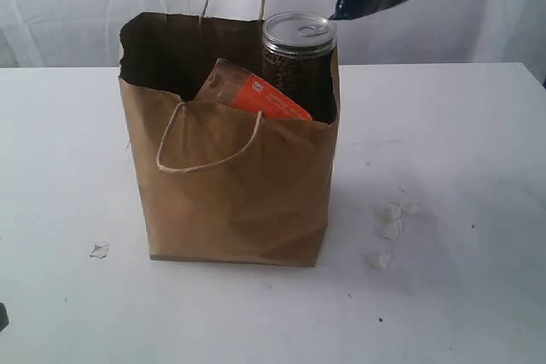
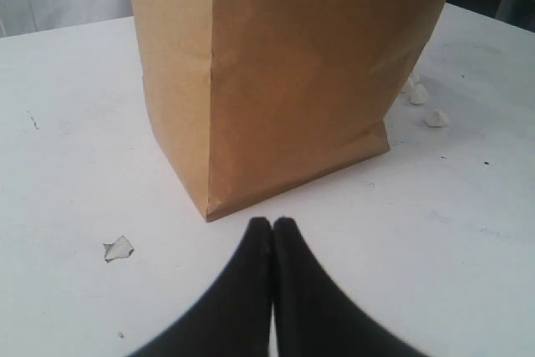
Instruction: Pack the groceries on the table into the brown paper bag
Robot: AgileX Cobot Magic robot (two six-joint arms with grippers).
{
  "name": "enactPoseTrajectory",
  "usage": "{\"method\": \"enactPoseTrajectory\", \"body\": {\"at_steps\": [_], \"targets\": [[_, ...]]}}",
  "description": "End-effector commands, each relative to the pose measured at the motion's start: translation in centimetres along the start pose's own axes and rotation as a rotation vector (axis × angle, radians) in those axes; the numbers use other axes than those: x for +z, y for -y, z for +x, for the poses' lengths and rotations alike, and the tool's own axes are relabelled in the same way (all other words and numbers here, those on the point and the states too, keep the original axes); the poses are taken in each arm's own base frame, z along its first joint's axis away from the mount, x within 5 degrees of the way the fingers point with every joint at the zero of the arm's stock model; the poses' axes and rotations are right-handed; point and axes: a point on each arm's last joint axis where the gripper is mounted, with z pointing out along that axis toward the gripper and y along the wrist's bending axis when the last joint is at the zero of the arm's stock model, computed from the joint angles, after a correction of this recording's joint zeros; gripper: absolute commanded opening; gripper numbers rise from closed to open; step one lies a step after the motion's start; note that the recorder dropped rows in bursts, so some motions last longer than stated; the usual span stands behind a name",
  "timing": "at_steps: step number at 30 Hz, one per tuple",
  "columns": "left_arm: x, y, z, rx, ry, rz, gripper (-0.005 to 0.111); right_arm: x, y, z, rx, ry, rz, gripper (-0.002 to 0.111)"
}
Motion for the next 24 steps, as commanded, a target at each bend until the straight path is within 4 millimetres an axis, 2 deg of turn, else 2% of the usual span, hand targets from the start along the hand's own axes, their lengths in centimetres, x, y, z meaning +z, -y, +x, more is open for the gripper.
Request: {"method": "enactPoseTrajectory", "body": {"at_steps": [1, 9, 18, 24], "targets": [[0.0, 0.0, 0.1, -0.008, -0.001, 0.003, 0.0, 1.5, -2.0, -2.2, -0.027, 0.123, -0.136, 0.0], [0.0, 0.0, 0.1, -0.008, -0.001, 0.003, 0.0, 3.2, -5.4, -2.0, 0.004, 0.132, -0.28, 0.0], [0.0, 0.0, 0.1, -0.006, -0.001, 0.003, 0.0, 3.5, -8.5, -1.1, 0.03, 0.093, -0.38, 0.0], [0.0, 0.0, 0.1, -0.006, -0.001, 0.003, 0.0, 3.7, -9.8, -0.3, 0.022, 0.057, -0.416, 0.0]]}}
